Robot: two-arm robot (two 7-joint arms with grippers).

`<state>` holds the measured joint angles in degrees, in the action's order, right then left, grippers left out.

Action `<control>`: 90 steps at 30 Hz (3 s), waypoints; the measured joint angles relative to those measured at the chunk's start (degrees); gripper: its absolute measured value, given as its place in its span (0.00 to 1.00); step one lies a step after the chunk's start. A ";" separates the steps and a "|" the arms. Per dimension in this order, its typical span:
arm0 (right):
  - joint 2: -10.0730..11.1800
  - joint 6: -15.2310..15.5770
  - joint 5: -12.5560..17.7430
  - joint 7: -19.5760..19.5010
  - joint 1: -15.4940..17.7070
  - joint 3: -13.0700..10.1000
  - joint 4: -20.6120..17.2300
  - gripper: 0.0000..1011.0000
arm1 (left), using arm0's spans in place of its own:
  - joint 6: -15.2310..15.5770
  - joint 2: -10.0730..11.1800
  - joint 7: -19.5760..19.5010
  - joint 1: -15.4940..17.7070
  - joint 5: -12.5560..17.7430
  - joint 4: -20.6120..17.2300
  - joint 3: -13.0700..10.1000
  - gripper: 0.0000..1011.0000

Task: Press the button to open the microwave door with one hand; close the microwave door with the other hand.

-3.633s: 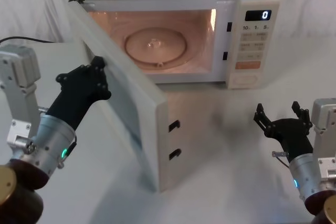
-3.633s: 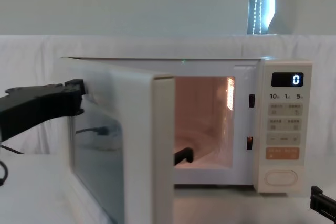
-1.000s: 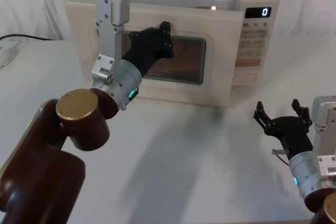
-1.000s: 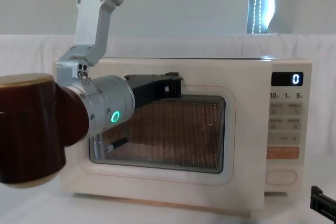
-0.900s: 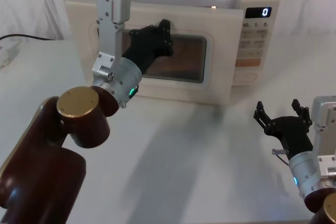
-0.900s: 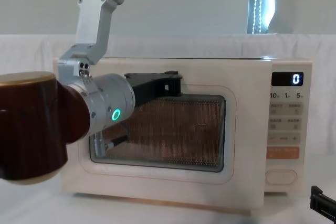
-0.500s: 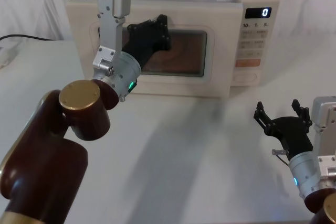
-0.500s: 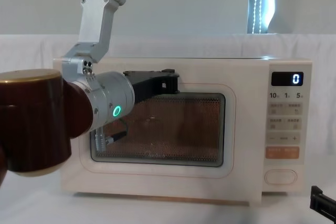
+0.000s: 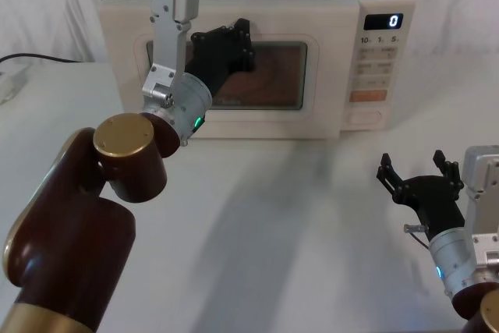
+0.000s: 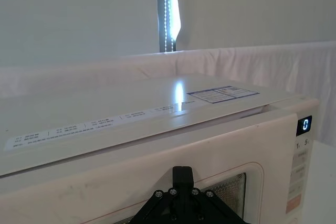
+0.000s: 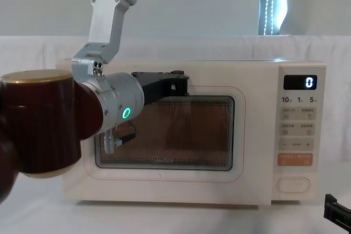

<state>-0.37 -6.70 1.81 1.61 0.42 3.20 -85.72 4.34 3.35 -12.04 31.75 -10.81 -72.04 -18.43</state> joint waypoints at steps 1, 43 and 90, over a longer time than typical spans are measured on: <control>0.00 0.00 0.00 0.00 0.00 0.00 0.00 0.99 | -0.08 -0.11 0.01 0.13 0.11 0.26 0.00 0.00; 0.00 0.00 0.00 0.00 0.00 0.00 0.00 0.99 | -0.46 -1.16 -0.12 -0.37 1.40 1.05 1.24 0.00; 0.00 0.00 0.00 0.00 0.00 0.00 0.00 0.99 | -2.51 2.14 6.60 -31.70 -0.96 -21.88 10.95 0.00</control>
<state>-0.37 -6.70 1.81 1.61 0.42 3.20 -85.73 1.83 5.49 -5.44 0.06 -11.77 -93.92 -7.49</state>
